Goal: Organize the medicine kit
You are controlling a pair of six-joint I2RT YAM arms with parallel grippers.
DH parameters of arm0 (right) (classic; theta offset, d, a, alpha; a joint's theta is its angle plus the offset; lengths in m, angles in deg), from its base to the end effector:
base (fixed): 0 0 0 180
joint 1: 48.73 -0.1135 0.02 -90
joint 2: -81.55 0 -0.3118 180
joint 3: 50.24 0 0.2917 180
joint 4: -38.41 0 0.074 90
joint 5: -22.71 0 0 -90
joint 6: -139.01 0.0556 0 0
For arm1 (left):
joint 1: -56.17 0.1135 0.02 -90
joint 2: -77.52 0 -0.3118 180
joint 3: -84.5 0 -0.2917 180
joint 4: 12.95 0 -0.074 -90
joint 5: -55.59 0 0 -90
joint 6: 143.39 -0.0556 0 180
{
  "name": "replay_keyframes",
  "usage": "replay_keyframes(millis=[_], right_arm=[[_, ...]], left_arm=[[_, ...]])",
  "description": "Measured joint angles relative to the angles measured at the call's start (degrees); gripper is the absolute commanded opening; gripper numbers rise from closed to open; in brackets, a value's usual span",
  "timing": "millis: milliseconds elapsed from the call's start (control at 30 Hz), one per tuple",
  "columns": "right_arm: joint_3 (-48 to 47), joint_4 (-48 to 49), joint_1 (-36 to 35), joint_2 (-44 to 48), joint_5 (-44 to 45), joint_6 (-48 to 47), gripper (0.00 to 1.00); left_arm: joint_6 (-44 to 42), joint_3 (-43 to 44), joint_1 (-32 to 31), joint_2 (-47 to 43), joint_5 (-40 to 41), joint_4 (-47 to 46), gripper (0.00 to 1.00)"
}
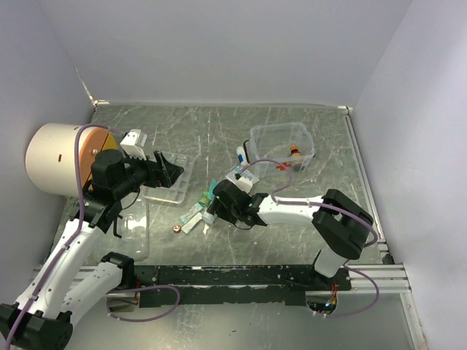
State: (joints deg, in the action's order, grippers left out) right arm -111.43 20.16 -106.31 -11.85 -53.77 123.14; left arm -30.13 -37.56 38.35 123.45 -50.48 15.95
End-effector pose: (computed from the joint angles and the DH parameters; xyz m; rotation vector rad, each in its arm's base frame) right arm 0.2076 0.3027 0.1705 0.4763 2.5173 0.7154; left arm 0.1956 -0.0790 0.3612 0.1092 1.9202 -0.7505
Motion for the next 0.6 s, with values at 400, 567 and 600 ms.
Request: replay_keyframes(millis=[400, 567, 600], right_arm=[[-0.5, 2.5, 0.7, -2.8, -2.8, -1.4, 0.53], [-0.6, 2.7, 1.0, -2.9, -3.4, -3.0, 0.4], [-0.6, 2.7, 1.0, -2.9, -3.7, -3.6, 0.39]], left_arm=[[-0.3, 0.0, 0.5, -1.1, -0.2, 0.0, 0.97], [-0.3, 0.0, 0.5, -1.1, -0.5, -0.1, 0.97], [-0.3, 0.0, 0.5, -1.1, -0.5, -0.1, 0.97]])
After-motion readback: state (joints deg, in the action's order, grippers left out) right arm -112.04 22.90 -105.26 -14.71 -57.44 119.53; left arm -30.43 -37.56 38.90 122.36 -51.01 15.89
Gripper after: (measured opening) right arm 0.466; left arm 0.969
